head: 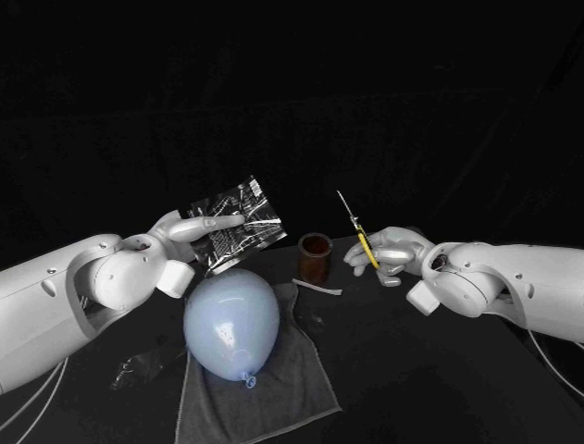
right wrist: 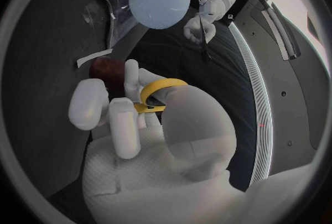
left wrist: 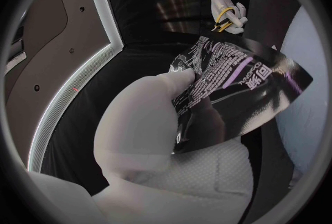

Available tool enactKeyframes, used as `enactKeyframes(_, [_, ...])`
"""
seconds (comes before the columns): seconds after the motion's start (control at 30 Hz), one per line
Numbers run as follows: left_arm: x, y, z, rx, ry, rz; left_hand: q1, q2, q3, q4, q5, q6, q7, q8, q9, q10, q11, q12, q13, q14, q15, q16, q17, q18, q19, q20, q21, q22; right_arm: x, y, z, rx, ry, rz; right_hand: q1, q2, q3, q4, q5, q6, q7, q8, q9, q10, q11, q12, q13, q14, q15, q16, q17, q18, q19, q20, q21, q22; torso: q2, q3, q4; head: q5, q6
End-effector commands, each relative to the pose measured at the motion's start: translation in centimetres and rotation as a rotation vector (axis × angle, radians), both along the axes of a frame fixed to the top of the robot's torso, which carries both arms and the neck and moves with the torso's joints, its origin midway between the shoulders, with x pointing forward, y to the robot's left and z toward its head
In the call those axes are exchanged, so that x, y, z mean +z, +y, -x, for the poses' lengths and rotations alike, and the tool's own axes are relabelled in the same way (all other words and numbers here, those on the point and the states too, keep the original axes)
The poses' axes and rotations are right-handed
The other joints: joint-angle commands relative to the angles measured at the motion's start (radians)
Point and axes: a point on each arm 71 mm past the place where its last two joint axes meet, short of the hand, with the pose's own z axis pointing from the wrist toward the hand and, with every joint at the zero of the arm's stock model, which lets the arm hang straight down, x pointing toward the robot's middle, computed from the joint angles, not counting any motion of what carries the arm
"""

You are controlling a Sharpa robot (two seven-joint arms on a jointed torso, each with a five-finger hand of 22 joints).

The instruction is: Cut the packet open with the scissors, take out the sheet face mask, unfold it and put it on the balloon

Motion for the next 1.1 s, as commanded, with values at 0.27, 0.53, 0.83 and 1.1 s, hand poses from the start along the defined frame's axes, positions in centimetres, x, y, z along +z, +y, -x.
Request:
enactKeyframes(0.27, [1.3, 0.5, -0.2, 0.003, -0.023, 0.031, -0.006, 0.006, 0.000, -0.003, 0.003, 0.006, 0.001, 0.005, 0.023, 0.003, 0.001, 0.001, 0.000, 0.002, 0.001, -0.006, 0.001, 0.013, -0.008, 0.000, 0.002, -0.002, -0.1, 0.3, -0.1, 0.048, -0.022, 0.213, -0.003, -0.009, 0.025, -0.019, 0.005, 0.009, -0.001, 0.005, 0.003, 0.085, -0.055, -0.005, 0.002, 0.069, -0.008, 0.005, 0.066, 0.002, 0.007, 0.000, 0.007, 0.005, -0.001, 0.0011, -0.0006, 0.006, 0.001])
enactKeyframes(0.53, [1.5, 1.0, -0.4, -0.002, -0.022, 0.019, -0.007, 0.006, 0.000, -0.003, 0.003, 0.006, 0.002, 0.005, 0.024, 0.003, 0.001, 0.001, 0.000, 0.002, 0.001, -0.007, 0.001, 0.013, -0.008, 0.001, 0.002, -0.002, -0.1, 1.2, -0.1, 0.067, -0.034, 0.229, -0.003, -0.011, 0.028, -0.018, 0.005, 0.010, -0.001, 0.006, 0.005, 0.086, -0.056, -0.005, 0.003, 0.069, -0.008, 0.006, 0.070, 0.001, 0.009, 0.000, 0.011, 0.008, 0.000, 0.0013, -0.0004, 0.013, 0.005])
enactKeyframes(0.83, [1.4, 2.5, -0.4, -0.042, -0.005, 0.006, -0.010, 0.006, -0.002, -0.003, 0.003, 0.006, 0.001, 0.005, 0.024, 0.004, 0.001, 0.002, 0.000, 0.003, 0.001, -0.006, 0.002, 0.015, -0.005, 0.000, 0.005, -0.001, -0.1, 1.8, -0.2, 0.072, -0.050, 0.220, -0.003, -0.011, 0.029, -0.018, 0.005, 0.011, -0.002, 0.006, 0.005, 0.087, -0.056, -0.005, 0.003, 0.070, -0.009, 0.006, 0.071, 0.001, 0.010, -0.001, 0.013, 0.009, 0.000, -0.0004, 0.0003, 0.023, 0.000])
enactKeyframes(1.1, [0.4, 6.3, 0.3, -0.123, 0.027, 0.014, -0.017, 0.008, -0.010, -0.002, 0.003, 0.006, -0.001, 0.005, 0.027, 0.005, 0.000, 0.002, 0.000, 0.007, 0.001, -0.005, 0.003, 0.017, 0.014, -0.006, 0.017, 0.003, 0.0, 2.3, -0.2, 0.073, -0.065, 0.200, -0.003, -0.012, 0.030, -0.017, 0.005, 0.012, -0.002, 0.006, 0.006, 0.088, -0.056, -0.004, 0.004, 0.070, -0.009, 0.007, 0.074, 0.000, 0.012, -0.001, 0.016, 0.011, -0.001, -0.0034, 0.0020, 0.077, -0.016])
